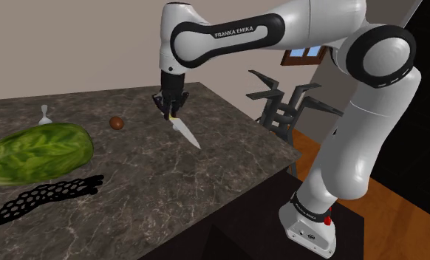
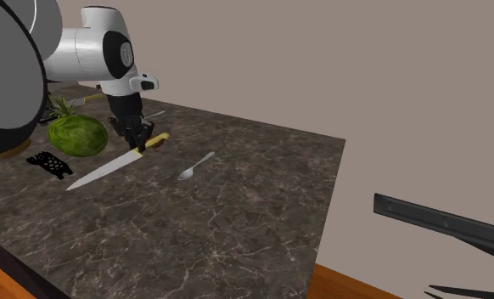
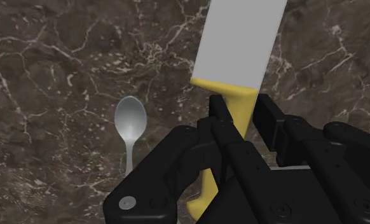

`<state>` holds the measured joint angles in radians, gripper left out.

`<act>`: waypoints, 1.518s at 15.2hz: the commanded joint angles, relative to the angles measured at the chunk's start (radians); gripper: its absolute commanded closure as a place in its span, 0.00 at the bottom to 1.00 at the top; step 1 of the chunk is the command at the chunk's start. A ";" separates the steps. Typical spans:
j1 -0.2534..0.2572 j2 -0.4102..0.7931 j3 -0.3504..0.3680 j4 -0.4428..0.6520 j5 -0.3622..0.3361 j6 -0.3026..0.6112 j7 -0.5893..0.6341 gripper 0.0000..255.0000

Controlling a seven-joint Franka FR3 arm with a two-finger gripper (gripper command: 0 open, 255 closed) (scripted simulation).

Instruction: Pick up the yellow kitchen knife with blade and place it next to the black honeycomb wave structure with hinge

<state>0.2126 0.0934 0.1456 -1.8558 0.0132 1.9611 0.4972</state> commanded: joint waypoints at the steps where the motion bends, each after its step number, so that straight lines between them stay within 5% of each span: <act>1: 0.027 0.009 0.022 0.015 -0.005 -0.005 0.052 1.00; 8: 0.119 0.080 0.087 0.104 -0.032 -0.023 0.216 1.00; 23: 0.122 0.138 0.083 -0.025 -0.048 0.163 0.224 1.00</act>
<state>0.3353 0.2263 0.2295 -1.8736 -0.0333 2.1115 0.7215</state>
